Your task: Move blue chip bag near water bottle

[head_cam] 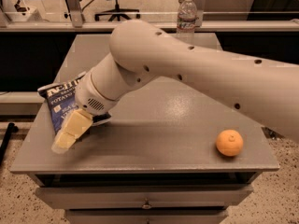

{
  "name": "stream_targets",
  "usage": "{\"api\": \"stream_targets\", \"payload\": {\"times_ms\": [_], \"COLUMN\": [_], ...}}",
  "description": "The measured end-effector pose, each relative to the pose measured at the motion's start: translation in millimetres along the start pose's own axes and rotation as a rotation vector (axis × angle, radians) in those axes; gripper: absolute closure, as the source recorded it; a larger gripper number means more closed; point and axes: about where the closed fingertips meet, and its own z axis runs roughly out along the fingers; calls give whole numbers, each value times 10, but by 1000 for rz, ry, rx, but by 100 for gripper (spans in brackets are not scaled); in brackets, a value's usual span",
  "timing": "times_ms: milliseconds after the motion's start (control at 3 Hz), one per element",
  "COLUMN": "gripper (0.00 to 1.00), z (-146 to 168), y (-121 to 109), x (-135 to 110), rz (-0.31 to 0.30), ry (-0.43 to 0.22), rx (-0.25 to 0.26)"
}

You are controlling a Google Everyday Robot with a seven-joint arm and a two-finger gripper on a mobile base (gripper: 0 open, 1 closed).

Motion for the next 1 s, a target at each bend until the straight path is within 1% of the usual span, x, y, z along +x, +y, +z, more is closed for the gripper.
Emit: {"api": "stream_targets", "payload": {"times_ms": [333,1000], "gripper": [16,63], "z": [144,166], "y": [-104,-270], "x": [-39,-15], "rz": [-4,-9], "ry": [-23,-41], "rx": [18,61]}}
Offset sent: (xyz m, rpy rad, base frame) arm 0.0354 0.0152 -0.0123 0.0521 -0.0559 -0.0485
